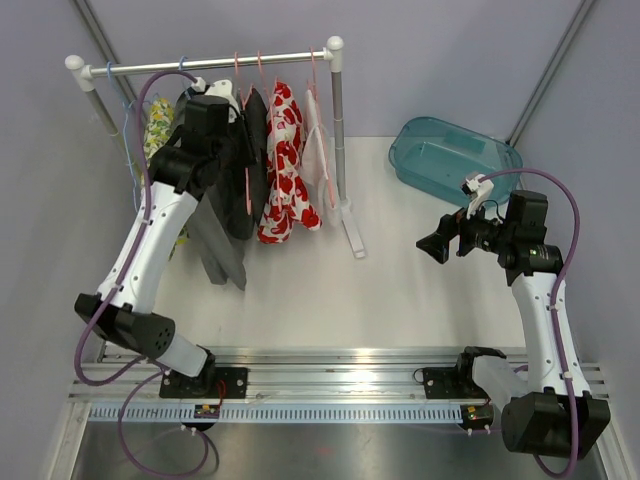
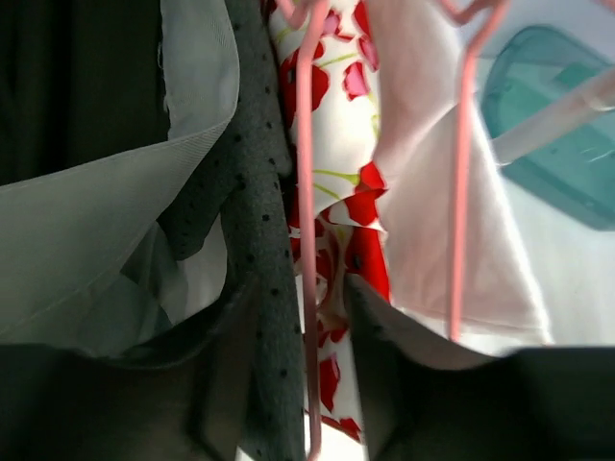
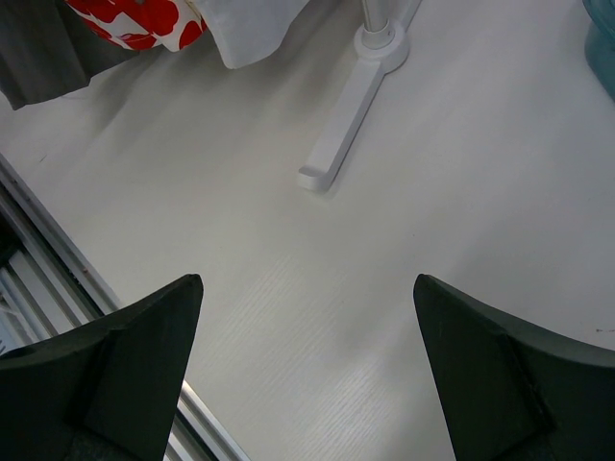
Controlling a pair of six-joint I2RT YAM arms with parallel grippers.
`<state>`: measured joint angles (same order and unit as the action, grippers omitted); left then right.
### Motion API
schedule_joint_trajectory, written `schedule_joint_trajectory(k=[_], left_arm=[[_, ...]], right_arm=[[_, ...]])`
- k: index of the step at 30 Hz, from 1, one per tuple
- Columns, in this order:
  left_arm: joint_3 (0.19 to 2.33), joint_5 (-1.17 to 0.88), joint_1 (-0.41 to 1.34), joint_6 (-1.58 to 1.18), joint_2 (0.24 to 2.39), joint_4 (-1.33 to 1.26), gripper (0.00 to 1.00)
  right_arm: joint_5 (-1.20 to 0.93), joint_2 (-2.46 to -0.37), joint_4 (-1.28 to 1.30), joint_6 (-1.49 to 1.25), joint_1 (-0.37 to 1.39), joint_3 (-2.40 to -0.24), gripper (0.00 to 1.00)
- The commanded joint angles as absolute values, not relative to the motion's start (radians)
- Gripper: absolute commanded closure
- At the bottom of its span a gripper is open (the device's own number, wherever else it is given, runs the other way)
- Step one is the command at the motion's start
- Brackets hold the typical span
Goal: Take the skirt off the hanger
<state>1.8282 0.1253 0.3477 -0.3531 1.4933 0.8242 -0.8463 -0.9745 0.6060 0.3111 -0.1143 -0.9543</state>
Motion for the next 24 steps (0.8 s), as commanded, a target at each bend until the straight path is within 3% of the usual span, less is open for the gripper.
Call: schedule_joint_trajectory(k=[1,2,6,24], left_arm=[[1.871,0.170,0.350,-0.322,1.509,0.804,0.67],[1.873,0.164,0.350,-0.319,1.512,0.795,0.78],[1.885,0.175,0.353,-0.307,1.500,0.772,1.00],[1.786,0.201,0.373,-0.199,1.246,0.660,1.00]], right_arm=[[-0.828,-0.959,0.581,0.322,-0.114,-0.953,0.00],[-0.827,-0.960,0.583,0.324,-0.114,-0.953,0.00],[-0.825,-0.960,0.586,0.324,-0.114,-0.953,0.00],[-0.805,-0.953,0.586,0.324,-0.114,-0.945,0.01]])
